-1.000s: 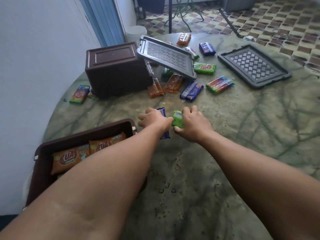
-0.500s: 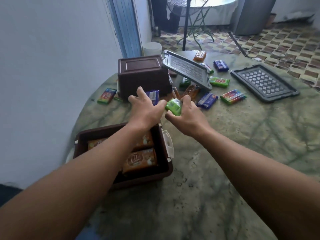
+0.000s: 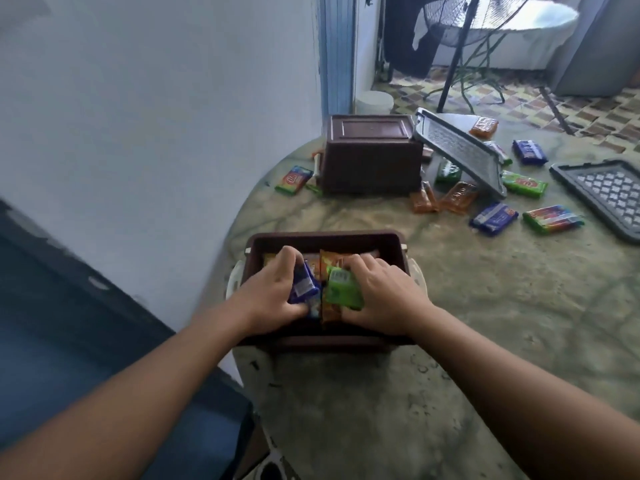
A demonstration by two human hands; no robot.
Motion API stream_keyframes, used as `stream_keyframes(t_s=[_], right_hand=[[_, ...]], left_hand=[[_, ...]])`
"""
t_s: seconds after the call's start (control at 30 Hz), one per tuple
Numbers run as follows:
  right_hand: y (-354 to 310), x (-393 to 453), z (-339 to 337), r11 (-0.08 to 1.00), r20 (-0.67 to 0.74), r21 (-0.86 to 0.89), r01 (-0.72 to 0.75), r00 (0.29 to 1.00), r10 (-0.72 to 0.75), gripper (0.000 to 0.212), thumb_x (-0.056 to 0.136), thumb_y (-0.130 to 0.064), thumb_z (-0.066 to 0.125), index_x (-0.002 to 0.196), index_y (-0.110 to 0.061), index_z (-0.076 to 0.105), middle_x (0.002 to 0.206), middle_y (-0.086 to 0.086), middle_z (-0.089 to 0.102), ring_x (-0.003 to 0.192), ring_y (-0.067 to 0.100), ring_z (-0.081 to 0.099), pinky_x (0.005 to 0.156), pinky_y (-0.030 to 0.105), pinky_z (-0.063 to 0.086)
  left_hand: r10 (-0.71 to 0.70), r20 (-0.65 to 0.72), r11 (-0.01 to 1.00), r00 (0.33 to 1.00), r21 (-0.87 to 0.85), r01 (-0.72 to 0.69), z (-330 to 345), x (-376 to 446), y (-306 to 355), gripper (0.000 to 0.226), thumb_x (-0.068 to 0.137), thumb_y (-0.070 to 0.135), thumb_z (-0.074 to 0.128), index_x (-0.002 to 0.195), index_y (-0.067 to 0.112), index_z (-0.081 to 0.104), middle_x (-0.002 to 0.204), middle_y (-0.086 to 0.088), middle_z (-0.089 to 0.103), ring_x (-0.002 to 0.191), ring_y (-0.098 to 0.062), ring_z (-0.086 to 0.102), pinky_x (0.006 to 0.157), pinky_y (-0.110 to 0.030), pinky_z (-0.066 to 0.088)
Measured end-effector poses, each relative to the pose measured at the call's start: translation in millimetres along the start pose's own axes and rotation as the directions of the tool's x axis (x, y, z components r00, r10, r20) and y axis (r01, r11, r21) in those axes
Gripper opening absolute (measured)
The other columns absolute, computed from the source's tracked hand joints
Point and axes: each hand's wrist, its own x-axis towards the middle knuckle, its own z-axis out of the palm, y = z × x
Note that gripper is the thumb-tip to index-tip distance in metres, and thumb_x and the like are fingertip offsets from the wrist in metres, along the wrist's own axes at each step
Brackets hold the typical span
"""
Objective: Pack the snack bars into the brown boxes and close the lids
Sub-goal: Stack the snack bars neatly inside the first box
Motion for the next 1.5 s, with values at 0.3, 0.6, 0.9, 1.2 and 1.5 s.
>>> stream_keyframes(t_s=[0.3,0.6,0.9,1.2,1.5], right_hand=[[4,-3,5,0.997,0.007,-0.082,0.011,1.000,-0.010,0.080,0.079,-0.062,0.067,0.147,-0.035,0.034,0.144,-0.003,0.044,0.127,0.023,0.047,0.105,0.041,0.044],[4,-3,5,0.999,-0.006,-0.047,0.017,1.000,-0.017,0.081,0.076,-0.064,0.068,0.148,-0.038,0.038,0.144,-0.007,0.046,0.129,0.020,0.046,0.106,0.039,0.043],[6,-4,5,1.000,-0.031,-0.022,0.003,1.000,-0.004,0.080,0.077,-0.067,0.065,0.146,-0.036,0.040,0.141,-0.007,0.047,0.125,0.018,0.048,0.104,0.038,0.045],[7,-2,6,1.000,-0.019,-0.030,0.000,1.000,-0.001,0.080,0.076,-0.067,0.065,0.145,-0.035,0.040,0.141,-0.006,0.047,0.122,0.019,0.050,0.102,0.038,0.046],[7,-1,6,1.000,-0.022,-0.015,-0.021,1.000,0.021,0.080,0.076,-0.068,0.064,0.145,-0.035,0.042,0.140,-0.007,0.047,0.123,0.018,0.049,0.102,0.038,0.046]], left_hand=[[0.084,-0.064,0.990,0.994,0.118,-0.076,18,-6,-21,0.060,0.077,0.048,0.078,0.127,0.040,0.046,0.129,0.016,0.049,0.113,-0.014,0.056,0.091,-0.041,0.054],[0.200,-0.149,0.975,0.968,0.129,-0.182,22,-6,-28,0.036,0.092,0.041,0.068,0.126,0.033,0.063,0.121,0.015,0.061,0.110,-0.009,0.057,0.092,-0.038,0.054],[0.073,-0.159,0.994,0.985,-0.072,-0.085,12,0,-24,0.047,0.107,0.043,0.043,0.143,0.017,0.057,0.141,0.002,0.062,0.130,-0.014,0.056,0.105,-0.028,0.047],[0.186,-0.175,0.956,0.967,0.259,-0.137,8,15,-41,0.053,0.101,0.049,0.053,0.150,0.030,0.048,0.120,0.001,0.046,0.109,-0.016,0.040,0.097,-0.039,0.046],[0.190,-0.036,0.906,0.981,0.392,-0.161,12,4,-44,0.075,0.076,0.081,0.052,0.138,0.040,0.055,0.128,0.012,0.056,0.120,-0.014,0.045,0.104,-0.040,0.034]])
